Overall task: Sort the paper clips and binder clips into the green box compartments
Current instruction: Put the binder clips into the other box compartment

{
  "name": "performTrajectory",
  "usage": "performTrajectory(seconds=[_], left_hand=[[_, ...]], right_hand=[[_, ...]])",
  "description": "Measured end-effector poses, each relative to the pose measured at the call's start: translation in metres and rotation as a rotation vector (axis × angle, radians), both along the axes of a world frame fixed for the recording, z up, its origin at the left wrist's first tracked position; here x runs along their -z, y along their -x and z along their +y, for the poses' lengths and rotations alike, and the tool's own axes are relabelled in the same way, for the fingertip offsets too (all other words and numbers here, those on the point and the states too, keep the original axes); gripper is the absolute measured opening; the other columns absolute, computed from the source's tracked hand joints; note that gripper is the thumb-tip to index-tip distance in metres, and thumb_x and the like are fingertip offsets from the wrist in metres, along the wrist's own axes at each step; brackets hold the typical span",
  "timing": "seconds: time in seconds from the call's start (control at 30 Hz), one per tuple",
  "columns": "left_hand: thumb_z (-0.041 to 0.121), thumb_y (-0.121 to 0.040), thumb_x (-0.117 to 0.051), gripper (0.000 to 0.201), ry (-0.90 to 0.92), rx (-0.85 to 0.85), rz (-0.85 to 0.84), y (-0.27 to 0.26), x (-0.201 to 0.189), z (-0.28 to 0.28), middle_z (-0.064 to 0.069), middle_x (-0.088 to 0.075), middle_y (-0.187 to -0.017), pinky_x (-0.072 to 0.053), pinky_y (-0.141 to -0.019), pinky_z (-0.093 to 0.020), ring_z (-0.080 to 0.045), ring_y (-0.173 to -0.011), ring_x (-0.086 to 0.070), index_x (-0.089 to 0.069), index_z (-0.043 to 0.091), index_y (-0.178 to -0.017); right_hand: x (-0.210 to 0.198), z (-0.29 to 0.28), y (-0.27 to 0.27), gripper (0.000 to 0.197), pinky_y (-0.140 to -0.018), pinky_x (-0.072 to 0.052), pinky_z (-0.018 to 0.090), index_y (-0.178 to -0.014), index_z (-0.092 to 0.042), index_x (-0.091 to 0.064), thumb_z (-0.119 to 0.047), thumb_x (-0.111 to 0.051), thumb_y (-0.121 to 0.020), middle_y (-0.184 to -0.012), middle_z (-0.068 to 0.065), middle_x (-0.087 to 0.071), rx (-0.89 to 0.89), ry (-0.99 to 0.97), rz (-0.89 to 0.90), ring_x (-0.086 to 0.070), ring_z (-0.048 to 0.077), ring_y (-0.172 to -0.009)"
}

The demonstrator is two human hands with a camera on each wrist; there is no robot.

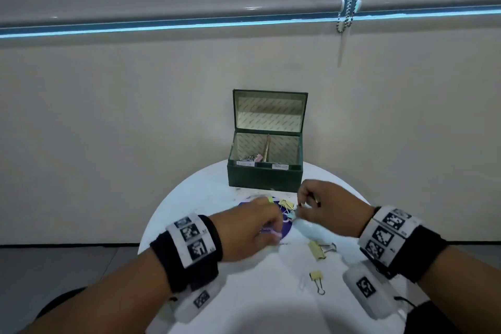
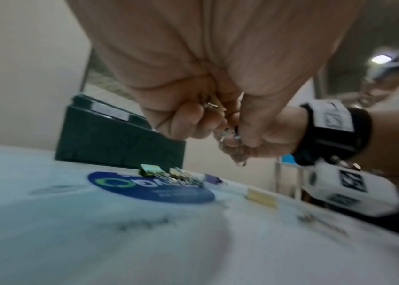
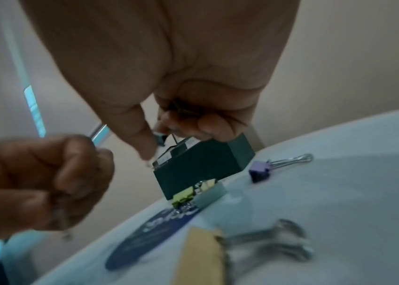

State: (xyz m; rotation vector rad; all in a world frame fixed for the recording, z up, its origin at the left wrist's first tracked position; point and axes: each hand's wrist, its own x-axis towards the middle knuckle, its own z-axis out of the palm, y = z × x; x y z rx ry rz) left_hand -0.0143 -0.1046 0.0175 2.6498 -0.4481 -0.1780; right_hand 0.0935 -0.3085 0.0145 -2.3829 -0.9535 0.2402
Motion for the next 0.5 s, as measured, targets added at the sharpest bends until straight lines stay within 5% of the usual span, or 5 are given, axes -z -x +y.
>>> performTrajectory(seconds=[0.13, 0.27, 0.5], left_hand=[[0.035, -0.096, -0.057, 0.010, 0.095, -0.276, -0.035, -0.030, -0.024, 0.030, 0.010, -0.055, -0.089, -0.044, -0.067, -0.022, -0.008, -0.074, -0.054, -0.052, 0.030, -0.089], [0.036, -0.097, -0.057, 0.011, 0.235, -0.537, -0.115, -0.071, -0.039, 0.053, 0.010, -0.059, -0.089, -0.043, -0.066, -0.026, -0.007, -0.077, -0.054, -0.055, 0.026, -0.092], [0.028, -0.094, -0.061, 0.008, 0.296, -0.663, -0.172, -0.116, -0.041, 0.052, 0.009, -0.057, -0.081, -0.039, -0.067, -0.024, -0.010, -0.074, -0.053, -0.059, 0.022, -0.091]], right_hand=[[-0.025, 0.022, -0.022, 0.014, -0.057, -0.038, 0.014, -0.087, -0.026, -0.054, -0.024, -0.067, -0.093, -0.084, -0.008, -0.056, 0.098, -0.101, 0.093, -0.048, 0.004, -0.063], [-0.036, 0.055, -0.046, 0.013, -0.060, -0.041, 0.025, -0.087, -0.021, -0.056, -0.017, -0.067, -0.092, -0.088, 0.002, -0.060, 0.222, -0.276, 0.222, -0.049, 0.011, -0.063], [-0.039, 0.111, -0.057, 0.010, -0.058, -0.050, 0.028, -0.086, -0.023, -0.058, -0.020, -0.068, -0.090, -0.086, -0.001, -0.063, 0.315, -0.299, 0.180, -0.057, 0.011, -0.065]])
